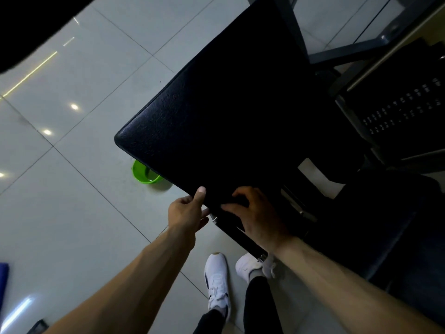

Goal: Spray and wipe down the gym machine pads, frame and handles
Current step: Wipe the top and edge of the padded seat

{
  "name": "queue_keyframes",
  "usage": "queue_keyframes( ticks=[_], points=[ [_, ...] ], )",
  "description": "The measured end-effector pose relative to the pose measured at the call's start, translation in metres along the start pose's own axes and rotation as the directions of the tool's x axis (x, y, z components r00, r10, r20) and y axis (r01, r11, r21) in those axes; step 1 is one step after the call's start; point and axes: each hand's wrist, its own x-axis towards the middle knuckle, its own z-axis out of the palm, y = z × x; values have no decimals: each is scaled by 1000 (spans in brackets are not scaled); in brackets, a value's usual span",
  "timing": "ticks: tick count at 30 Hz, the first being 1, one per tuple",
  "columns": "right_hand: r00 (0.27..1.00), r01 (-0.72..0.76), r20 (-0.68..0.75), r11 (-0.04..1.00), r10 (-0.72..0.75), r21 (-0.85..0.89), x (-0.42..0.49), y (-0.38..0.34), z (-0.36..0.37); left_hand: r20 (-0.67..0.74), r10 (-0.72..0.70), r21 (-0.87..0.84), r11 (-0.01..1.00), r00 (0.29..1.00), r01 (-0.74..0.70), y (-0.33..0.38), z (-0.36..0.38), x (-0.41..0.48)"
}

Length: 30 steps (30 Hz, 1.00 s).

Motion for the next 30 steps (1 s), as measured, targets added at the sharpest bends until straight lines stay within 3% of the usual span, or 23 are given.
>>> queue_keyframes(
  ticks=[2, 4, 6, 7, 14, 17, 22, 24, 30],
  points=[
    [985, -104, -141, 995, 102, -6, 27, 22, -9, 4, 5, 25, 1000, 1000, -5, -2, 1, 3],
    [880, -355, -288, 926, 377, 129, 62, 46, -20, 23, 9, 34, 999, 1000, -10, -4, -1, 7],
    [775, -444, -368, 857, 514, 262, 82, 55, -22, 45, 19, 52, 998, 999, -21, -3, -2, 8],
    [756, -461, -367, 839, 542, 288, 82, 46, -20, 52, 31, 66, 997, 998, -34, -3, -3, 9],
    [960, -271, -44, 958, 276, 99, -59, -12, 25, 18, 41, 82, 996, 999, -43, -25, 12, -1],
    [963, -266, -16, 960, 268, 82, -59, 0, 22, 8, 18, 79, 997, 1000, -18, -39, 27, -6],
    [857, -372, -305, 908, 416, 192, 2, 58, -5, -20, 14, 18, 1000, 1000, -14, -55, 36, -9],
    [797, -431, -328, 858, 507, 278, 10, 57, -3, -38, 9, 4, 1000, 999, -9, -59, 39, -12],
    [936, -326, -61, 920, 346, 217, -97, 11, 25, -78, -31, -14, 999, 996, 30, -54, 48, -18]
  ],
)
